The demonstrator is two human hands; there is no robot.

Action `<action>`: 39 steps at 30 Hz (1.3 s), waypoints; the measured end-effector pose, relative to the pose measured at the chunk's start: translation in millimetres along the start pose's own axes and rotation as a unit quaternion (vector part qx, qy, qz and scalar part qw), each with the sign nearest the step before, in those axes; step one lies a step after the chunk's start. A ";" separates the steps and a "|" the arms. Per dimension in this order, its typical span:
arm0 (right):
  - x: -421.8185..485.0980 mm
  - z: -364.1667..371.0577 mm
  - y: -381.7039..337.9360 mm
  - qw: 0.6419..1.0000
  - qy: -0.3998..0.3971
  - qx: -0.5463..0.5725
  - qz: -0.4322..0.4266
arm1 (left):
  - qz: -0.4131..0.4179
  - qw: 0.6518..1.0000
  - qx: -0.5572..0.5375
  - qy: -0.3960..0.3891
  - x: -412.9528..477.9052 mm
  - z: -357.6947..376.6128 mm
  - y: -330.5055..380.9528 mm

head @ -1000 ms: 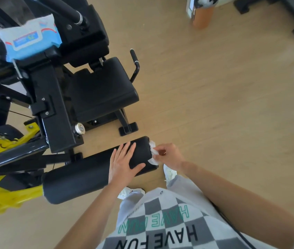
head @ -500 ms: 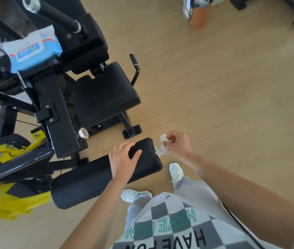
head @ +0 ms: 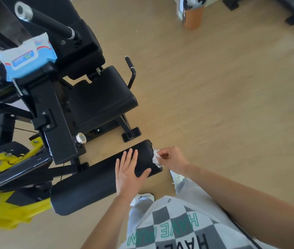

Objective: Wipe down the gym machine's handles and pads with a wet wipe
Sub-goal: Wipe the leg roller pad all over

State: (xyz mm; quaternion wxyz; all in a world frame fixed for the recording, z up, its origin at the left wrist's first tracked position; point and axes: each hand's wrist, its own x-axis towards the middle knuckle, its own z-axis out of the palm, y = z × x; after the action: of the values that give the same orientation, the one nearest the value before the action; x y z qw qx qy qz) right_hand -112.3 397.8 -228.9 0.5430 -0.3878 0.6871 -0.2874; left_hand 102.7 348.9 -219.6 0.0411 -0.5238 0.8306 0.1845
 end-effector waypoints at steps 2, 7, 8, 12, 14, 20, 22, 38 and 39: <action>-1.7 -0.6 1.0 1.000 0.000 0.005 0.007 | 0.001 1.000 0.003 -0.030 6.7 -6.7 -1.4; -1.9 -5.8 -0.3 1.000 -0.015 -0.014 0.014 | 0.008 0.997 0.047 -0.058 25.7 -19.6 -1.1; -1.3 -7.4 0.6 0.999 -0.024 -0.025 0.018 | 0.006 0.997 0.045 -0.064 30.3 -21.2 -2.6; 0.7 -13.8 10.6 0.996 -0.049 -0.062 0.029 | -0.005 0.994 -0.013 -0.110 50.3 -28.6 -10.8; 1.3 -17.4 15.4 0.997 -0.024 -0.055 0.052 | -0.021 0.989 -0.064 -0.133 58.6 -35.4 -12.3; 10.3 -27.8 15.0 0.987 0.108 0.015 0.116 | -0.009 0.999 0.008 0.035 40.5 -32.8 2.3; 15.2 -23.9 5.7 0.987 0.117 0.055 0.094 | 0.006 0.995 -0.010 0.099 20.3 -21.6 11.5; -7.1 0.4 16.1 0.999 -0.020 -0.036 0.029 | 0.004 0.999 0.026 -0.043 16.3 -8.0 0.3; -8.7 -0.8 17.9 0.998 -0.028 -0.047 0.034 | 0.001 0.999 0.016 -0.051 22.1 -12.4 0.6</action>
State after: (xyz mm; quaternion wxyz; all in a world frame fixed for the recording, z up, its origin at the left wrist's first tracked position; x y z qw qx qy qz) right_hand -116.1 414.7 -238.8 0.5525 -0.3975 0.6971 -0.2254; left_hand 93.8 325.8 -213.7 0.0911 -0.5121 0.8309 0.1978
